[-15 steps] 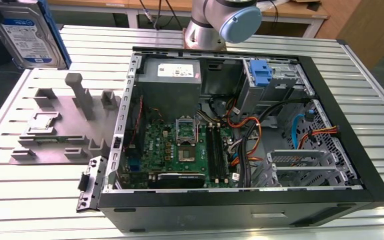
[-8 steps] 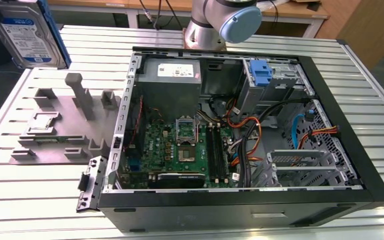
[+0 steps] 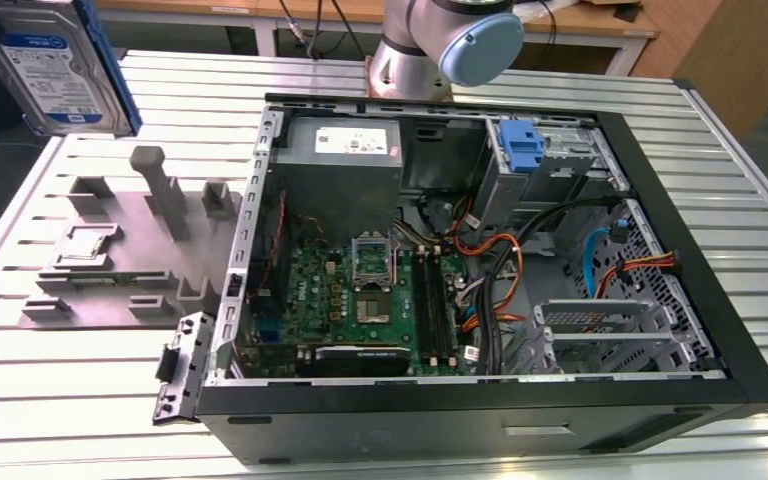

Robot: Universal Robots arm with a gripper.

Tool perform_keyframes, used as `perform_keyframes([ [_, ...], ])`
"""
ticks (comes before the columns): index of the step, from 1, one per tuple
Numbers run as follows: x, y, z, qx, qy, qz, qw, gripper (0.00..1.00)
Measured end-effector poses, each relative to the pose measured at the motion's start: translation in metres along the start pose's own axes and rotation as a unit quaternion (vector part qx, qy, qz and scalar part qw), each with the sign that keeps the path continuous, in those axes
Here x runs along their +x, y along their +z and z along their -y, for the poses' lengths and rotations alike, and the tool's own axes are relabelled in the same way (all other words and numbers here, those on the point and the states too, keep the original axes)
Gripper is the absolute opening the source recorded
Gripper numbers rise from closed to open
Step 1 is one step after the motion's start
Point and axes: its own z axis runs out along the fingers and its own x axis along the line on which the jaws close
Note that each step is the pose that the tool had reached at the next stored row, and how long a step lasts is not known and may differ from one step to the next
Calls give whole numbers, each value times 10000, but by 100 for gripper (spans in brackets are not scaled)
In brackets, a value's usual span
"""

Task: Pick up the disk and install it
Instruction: 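Pick up the disk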

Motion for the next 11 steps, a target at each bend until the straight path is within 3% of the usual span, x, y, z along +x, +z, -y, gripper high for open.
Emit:
perform_keyframes([
  [11,0,-28,0,0,0,0,10000,37],
])
